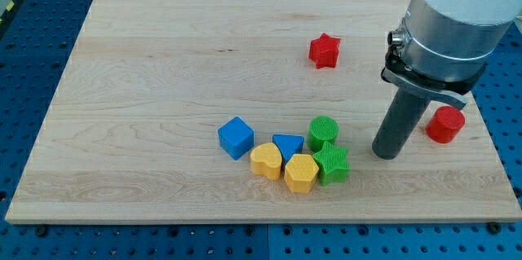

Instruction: Point your arm to the red circle

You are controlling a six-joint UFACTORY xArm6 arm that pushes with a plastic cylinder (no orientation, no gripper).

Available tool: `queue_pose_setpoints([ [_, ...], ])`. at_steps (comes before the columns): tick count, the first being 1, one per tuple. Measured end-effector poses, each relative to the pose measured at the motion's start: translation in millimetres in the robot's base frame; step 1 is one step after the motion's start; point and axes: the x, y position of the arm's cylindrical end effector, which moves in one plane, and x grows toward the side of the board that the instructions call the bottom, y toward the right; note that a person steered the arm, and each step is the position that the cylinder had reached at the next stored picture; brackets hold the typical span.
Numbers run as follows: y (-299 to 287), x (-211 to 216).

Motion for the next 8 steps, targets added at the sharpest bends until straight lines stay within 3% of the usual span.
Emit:
queue_pose_setpoints([
  [5, 3, 19],
  [7, 41, 41],
  [8, 96, 59],
])
